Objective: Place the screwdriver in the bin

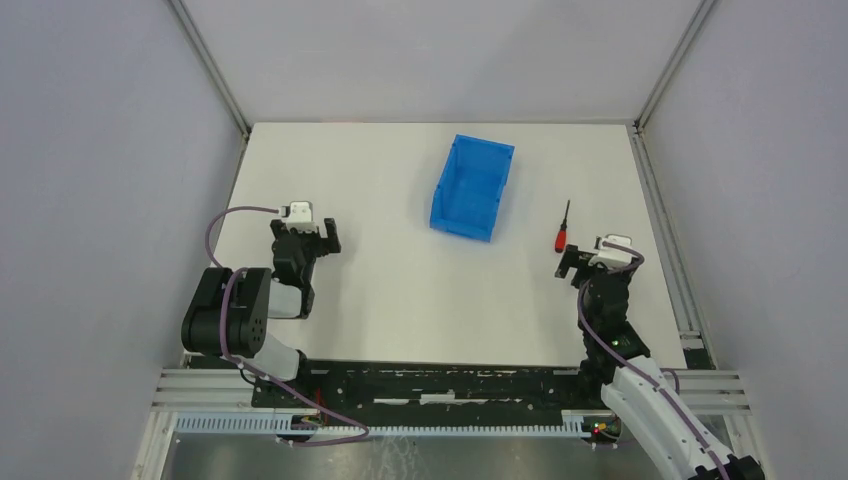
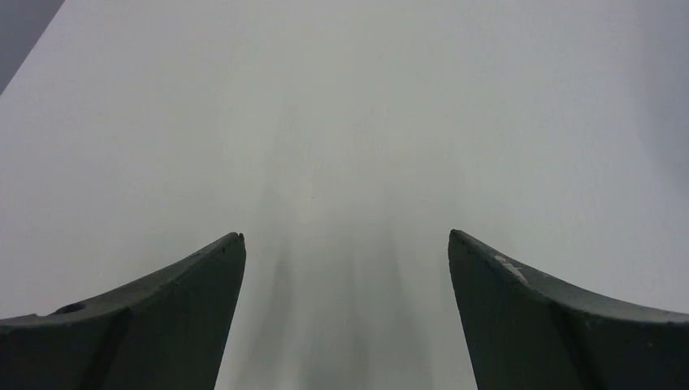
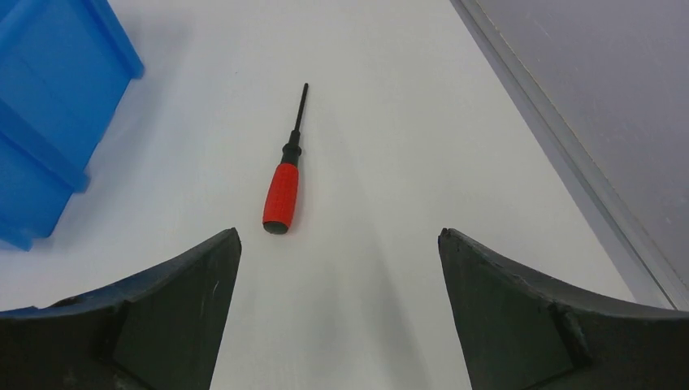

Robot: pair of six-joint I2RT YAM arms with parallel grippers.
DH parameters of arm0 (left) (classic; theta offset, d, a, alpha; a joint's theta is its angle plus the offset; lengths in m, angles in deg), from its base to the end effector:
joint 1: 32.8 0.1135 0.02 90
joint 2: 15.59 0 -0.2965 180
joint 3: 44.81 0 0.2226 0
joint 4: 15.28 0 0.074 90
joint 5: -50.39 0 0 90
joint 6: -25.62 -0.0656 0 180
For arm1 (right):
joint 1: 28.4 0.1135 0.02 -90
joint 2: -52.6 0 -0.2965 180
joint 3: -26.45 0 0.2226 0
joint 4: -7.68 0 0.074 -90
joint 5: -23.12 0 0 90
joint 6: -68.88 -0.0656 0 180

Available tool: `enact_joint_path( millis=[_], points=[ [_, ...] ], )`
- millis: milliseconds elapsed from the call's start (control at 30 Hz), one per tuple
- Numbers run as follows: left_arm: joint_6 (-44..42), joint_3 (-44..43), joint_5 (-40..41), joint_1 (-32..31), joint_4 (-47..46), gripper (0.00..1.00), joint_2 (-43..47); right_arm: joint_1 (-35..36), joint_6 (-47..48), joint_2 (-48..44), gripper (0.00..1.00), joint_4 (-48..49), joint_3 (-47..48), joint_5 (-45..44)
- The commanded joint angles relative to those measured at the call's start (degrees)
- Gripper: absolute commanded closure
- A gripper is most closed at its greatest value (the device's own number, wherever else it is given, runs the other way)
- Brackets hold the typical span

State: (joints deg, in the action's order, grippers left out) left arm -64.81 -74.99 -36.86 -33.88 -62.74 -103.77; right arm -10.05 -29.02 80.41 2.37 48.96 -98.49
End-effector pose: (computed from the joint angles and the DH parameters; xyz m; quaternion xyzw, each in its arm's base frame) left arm 0.2657 -0.0019 0.1956 -0.0052 0.7690 0.0148 0.6391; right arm 0.1124 0.0011 0.2074 0.1058 0.7531 -0.0645 0.6461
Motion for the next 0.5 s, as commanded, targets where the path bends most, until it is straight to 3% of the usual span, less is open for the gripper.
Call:
enact_joint_path(
  millis=[0,100,233,333,467],
  points=[
    [1.8,-0.2,0.2,-0.1,-2.2,0.00,0.6,0.1,-4.5,-0.1,0.02,4.8,0.2,-7.0],
    [1.8,-0.2,0.2,-0.1,-2.2,0.00,0.6,0.1,-4.3,1.5,0.02,3.0,4.2,-10.5],
    [1.8,-0.2,0.2,-0.1,-2.2,0.00,0.6,0.2,3.7,5.9,0.02,0.3,14.7,-1.3],
    [1.8,-0.2,0.2,-0.1,-2.2,0.00,0.6,-0.3,5.2,15.3,0.02,-9.0,30.7,-2.9],
    [1.8,-0.2,0.2,0.0,-2.3,0.00,0.6,-6.1,4.0,37.4,0.02,-33.1,60.5,8.4]
  ],
)
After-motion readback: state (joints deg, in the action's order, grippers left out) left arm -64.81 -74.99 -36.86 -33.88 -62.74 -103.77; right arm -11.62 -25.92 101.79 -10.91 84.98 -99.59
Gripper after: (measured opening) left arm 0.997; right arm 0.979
